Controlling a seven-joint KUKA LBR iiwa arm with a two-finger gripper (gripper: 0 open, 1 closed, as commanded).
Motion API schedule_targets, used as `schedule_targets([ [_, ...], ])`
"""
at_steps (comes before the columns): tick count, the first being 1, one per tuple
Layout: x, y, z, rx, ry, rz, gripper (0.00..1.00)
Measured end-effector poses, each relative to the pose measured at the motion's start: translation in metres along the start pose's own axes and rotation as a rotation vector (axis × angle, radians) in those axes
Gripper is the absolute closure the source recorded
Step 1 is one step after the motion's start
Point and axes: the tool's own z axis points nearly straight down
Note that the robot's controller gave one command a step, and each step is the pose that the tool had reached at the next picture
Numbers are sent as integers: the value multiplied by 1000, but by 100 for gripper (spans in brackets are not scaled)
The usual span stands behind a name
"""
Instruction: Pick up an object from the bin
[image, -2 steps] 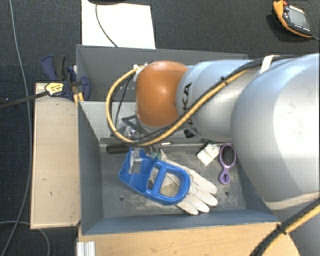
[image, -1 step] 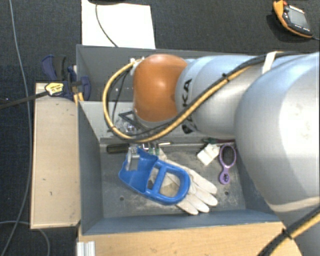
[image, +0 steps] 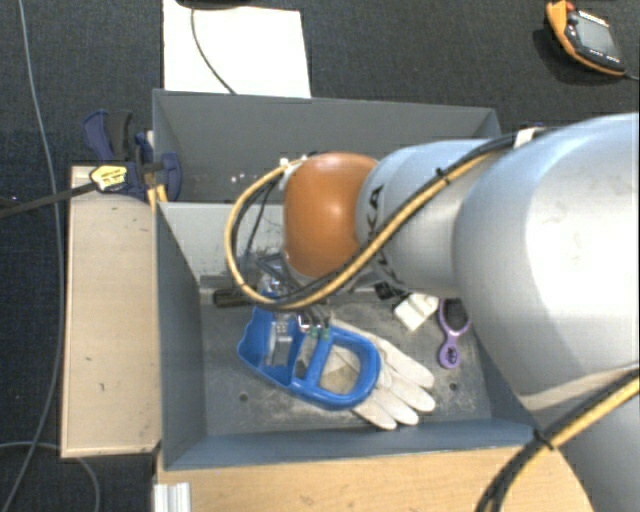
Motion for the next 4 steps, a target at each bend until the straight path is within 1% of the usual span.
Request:
schedule_targets([
  [1, -3, 1, -99, -4, -6, 20, 0],
  [2, -2, 0, -127, -4, -8, 13, 0],
  [3, -10, -9, -39, -5, -7, -65, 0],
  [4, -15, -9, -132, -8, -17, -60, 0],
])
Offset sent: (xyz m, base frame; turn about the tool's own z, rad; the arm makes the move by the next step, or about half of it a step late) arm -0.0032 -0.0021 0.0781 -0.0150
